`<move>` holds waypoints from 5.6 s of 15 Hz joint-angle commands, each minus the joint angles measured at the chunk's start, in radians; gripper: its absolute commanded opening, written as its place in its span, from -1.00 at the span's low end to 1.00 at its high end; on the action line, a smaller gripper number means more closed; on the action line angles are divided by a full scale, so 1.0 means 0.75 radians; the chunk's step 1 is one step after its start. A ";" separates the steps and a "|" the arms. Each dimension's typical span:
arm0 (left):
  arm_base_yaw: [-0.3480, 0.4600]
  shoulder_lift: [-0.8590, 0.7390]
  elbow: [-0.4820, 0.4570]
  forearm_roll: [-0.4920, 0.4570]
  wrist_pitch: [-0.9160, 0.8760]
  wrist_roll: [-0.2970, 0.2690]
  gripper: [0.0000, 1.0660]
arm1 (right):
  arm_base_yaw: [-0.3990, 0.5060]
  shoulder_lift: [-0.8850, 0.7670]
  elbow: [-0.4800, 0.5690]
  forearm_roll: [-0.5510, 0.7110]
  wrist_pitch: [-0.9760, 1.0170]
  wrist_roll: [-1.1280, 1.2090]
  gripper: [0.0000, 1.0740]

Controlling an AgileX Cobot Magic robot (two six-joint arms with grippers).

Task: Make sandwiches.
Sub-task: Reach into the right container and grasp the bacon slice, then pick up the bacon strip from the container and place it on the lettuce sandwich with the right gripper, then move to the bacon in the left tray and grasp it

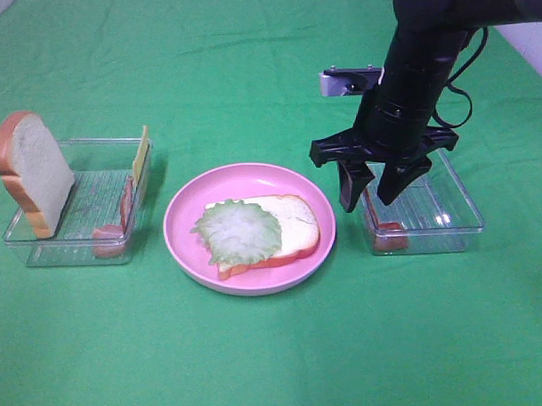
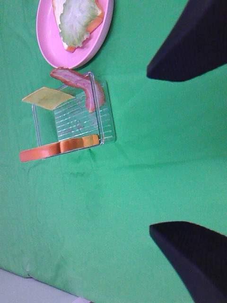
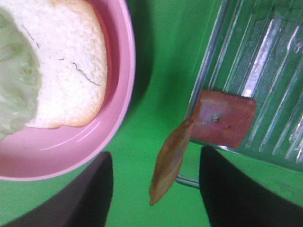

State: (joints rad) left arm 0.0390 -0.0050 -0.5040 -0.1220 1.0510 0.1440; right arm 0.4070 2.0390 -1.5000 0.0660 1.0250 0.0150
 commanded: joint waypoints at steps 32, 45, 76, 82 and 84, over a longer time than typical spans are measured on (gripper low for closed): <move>-0.003 -0.025 0.001 -0.003 -0.012 -0.008 0.46 | 0.001 0.109 -0.085 1.180 0.003 -0.659 -1.00; -0.003 -0.025 0.001 -0.003 -0.012 -0.008 0.46 | 0.000 0.148 -0.087 0.659 -0.125 -0.313 -0.08; -0.003 -0.025 0.001 -0.003 -0.012 -0.008 0.46 | 0.000 -2.084 1.240 -0.057 0.215 -0.007 0.23; -0.003 -0.025 0.001 -0.003 -0.012 -0.008 0.46 | 0.000 -2.677 1.280 -0.051 0.149 -0.172 0.23; -0.003 -0.025 0.001 -0.003 -0.012 -0.008 0.46 | 0.000 -2.735 1.283 -0.051 0.131 -0.172 0.23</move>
State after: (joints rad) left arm 0.0390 -0.0050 -0.5040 -0.1220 1.0510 0.1440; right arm 0.4070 -0.0020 -0.5400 0.0260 1.1330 -0.0990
